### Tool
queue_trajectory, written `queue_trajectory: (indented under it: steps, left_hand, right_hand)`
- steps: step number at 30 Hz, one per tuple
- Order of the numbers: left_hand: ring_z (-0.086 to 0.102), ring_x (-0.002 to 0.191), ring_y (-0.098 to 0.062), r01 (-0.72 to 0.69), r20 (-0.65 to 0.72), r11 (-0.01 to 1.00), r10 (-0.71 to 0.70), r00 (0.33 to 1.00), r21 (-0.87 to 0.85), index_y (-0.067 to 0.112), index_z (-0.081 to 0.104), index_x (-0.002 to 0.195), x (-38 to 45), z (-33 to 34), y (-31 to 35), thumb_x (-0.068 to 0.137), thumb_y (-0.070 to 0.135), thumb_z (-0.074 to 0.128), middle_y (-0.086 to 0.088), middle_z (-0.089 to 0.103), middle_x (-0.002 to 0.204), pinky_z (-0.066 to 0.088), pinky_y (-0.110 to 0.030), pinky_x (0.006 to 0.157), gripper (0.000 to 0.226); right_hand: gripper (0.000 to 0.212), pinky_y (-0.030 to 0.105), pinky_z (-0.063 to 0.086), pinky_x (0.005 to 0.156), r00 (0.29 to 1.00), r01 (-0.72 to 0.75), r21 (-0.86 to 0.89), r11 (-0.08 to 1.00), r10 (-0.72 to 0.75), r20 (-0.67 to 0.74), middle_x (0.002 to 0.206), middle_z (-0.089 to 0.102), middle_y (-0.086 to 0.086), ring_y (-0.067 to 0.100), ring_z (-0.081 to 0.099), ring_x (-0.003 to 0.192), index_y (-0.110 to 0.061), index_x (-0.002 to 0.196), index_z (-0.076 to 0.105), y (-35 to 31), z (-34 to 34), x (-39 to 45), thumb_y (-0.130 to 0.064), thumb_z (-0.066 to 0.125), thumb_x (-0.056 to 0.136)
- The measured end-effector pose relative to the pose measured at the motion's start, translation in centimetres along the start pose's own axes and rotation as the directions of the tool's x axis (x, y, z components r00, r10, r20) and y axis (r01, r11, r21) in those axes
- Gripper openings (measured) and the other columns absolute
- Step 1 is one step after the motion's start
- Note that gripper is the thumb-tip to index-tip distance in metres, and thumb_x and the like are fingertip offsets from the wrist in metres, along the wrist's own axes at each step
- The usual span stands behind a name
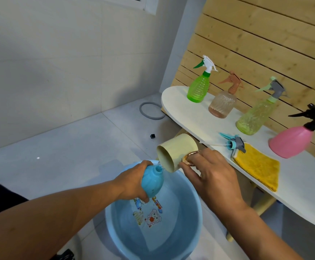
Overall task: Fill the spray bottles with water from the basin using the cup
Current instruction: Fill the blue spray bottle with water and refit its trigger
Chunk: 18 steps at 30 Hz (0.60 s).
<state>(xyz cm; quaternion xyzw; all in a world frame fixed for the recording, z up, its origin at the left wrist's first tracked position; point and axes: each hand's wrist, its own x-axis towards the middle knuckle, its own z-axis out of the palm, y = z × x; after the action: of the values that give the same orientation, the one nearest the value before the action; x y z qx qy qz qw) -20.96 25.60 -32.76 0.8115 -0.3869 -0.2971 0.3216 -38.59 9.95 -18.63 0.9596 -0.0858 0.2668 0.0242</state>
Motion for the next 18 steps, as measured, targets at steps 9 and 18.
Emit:
queue_trajectory:
  steps: [9, 18]
  left_hand:
    - [0.057, 0.114, -0.017, -0.018, -0.005, 1.0, 0.018, 1.0, -0.019, 0.045, 0.03, 0.143, 0.0, 0.0, 0.0, 0.059, 0.032, 0.099, 0.011, 0.054, 0.128, 0.056, -0.032, 0.088, 0.11]
    - [0.055, 0.118, -0.02, 0.034, -0.008, 0.985, -0.036, 0.999, -0.17, 0.04, 0.032, 0.142, 0.1, -0.5, -0.5, 0.056, 0.018, 0.099, 0.007, 0.049, 0.13, 0.058, -0.04, 0.094, 0.111]
  right_hand:
    - [0.024, 0.035, 0.05, 0.053, 0.994, 0.107, -0.058, 0.993, -0.108, -0.025, 0.09, 0.063, -0.002, 0.022, 0.056, 0.078, -0.02, 0.093, 0.072, -0.2, 0.0, -0.3, -0.041, 0.061, 0.098]
    - [0.03, 0.032, 0.047, 0.061, 0.797, -0.604, 0.307, 0.736, 0.561, 0.222, 0.074, 0.06, -0.01, 0.009, 0.056, 0.071, -0.026, 0.077, 0.059, 0.7, 2.9, -0.3, -0.052, 0.065, 0.092]
